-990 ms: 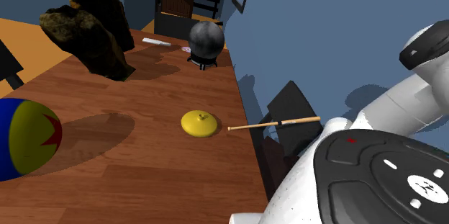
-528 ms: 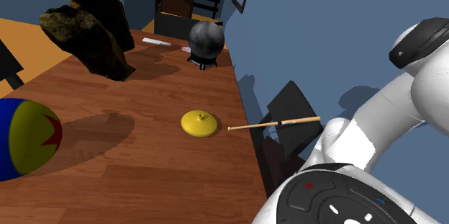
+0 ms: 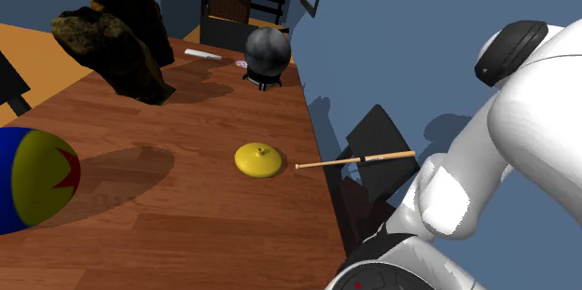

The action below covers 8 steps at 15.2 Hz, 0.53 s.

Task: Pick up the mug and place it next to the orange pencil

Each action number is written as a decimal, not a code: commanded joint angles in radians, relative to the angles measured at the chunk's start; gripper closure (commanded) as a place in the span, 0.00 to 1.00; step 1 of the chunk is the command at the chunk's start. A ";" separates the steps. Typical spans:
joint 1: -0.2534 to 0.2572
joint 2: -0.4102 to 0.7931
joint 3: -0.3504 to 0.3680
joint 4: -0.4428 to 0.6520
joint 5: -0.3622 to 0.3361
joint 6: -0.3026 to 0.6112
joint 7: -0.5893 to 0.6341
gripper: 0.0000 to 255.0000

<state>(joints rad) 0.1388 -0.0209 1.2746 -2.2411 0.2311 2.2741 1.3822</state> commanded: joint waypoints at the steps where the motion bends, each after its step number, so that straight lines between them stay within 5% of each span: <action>1: -0.001 0.044 0.008 -0.014 -0.052 0.034 0.034 1.00; 8: 0.006 0.066 0.003 -0.020 -0.079 0.048 0.052 1.00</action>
<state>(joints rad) 0.1449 0.0447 1.2778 -2.2612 0.1529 2.3220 1.4337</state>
